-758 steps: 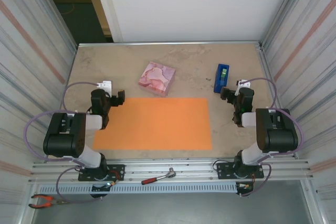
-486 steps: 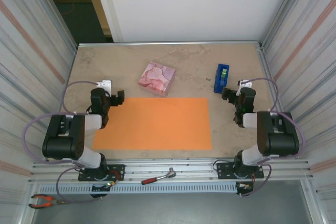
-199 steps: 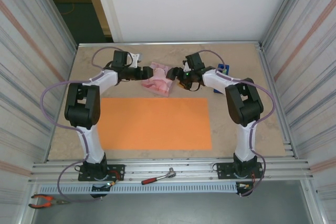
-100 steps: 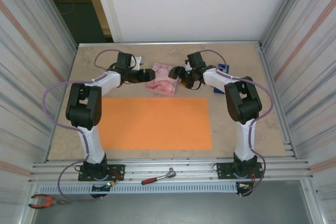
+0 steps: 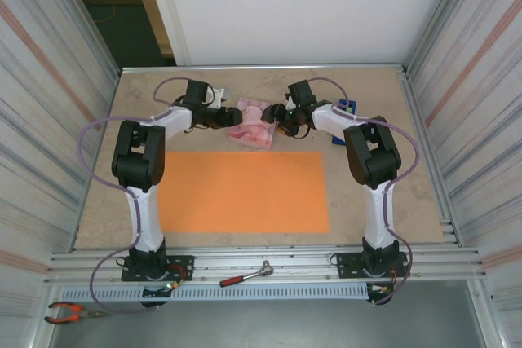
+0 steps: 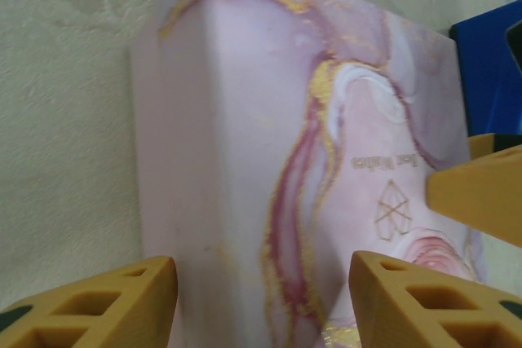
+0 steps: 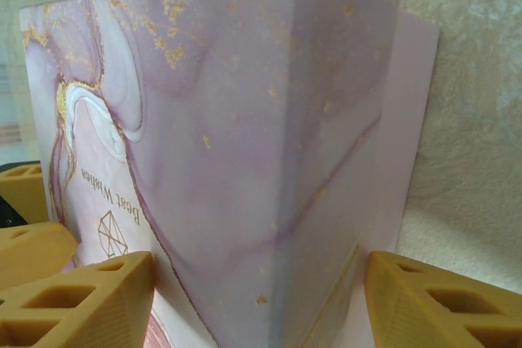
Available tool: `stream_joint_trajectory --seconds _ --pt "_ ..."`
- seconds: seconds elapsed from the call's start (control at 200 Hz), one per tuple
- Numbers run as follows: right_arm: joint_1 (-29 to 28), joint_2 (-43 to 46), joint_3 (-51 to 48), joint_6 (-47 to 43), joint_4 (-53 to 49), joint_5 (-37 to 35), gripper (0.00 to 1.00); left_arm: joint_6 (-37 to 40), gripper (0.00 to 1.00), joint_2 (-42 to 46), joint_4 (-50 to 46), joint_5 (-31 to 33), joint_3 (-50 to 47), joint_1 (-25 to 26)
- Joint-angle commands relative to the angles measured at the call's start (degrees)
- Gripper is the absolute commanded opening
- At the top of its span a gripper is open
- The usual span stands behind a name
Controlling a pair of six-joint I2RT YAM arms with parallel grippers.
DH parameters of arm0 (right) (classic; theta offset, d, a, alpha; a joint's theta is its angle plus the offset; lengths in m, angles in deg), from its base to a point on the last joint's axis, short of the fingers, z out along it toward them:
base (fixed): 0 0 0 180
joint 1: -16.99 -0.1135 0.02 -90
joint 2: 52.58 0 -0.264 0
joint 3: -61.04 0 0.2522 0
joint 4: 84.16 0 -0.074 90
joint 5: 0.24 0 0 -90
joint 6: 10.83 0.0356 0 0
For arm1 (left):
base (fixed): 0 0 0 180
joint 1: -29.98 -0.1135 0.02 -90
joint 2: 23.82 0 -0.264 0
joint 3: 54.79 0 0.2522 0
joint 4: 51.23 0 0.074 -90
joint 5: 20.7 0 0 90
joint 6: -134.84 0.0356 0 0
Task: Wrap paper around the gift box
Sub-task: Pick up the gift box from the top-center of the table, then place the gift box on the wrapping paper.
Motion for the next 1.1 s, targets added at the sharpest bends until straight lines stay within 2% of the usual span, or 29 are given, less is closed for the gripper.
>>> stream_joint_trajectory --seconds 0.0,0.125,0.366,0.596,1.097 --pt "-0.48 -2.17 1.94 -0.51 -0.55 2.56 0.58 0.36 0.53 -0.97 -1.13 -4.82 1.68 1.20" --pt "-1.16 -0.48 1.91 -0.44 0.07 4.42 0.49 -1.19 0.52 1.67 0.74 -5.90 0.08 2.16" --pt "-4.47 7.62 -0.94 -0.45 0.16 3.07 0.49 -5.70 0.54 13.20 3.73 -5.56 -7.47 3.36" --pt "-9.00 15.79 -9.78 1.98 3.61 0.49 0.50 -9.93 0.54 26.08 3.89 -3.37 -17.84 5.27" --pt "-25.32 30.74 -28.71 7.99 4.38 -11.22 0.50 -14.34 0.57 54.07 -5.36 3.21 -39.87 11.17"
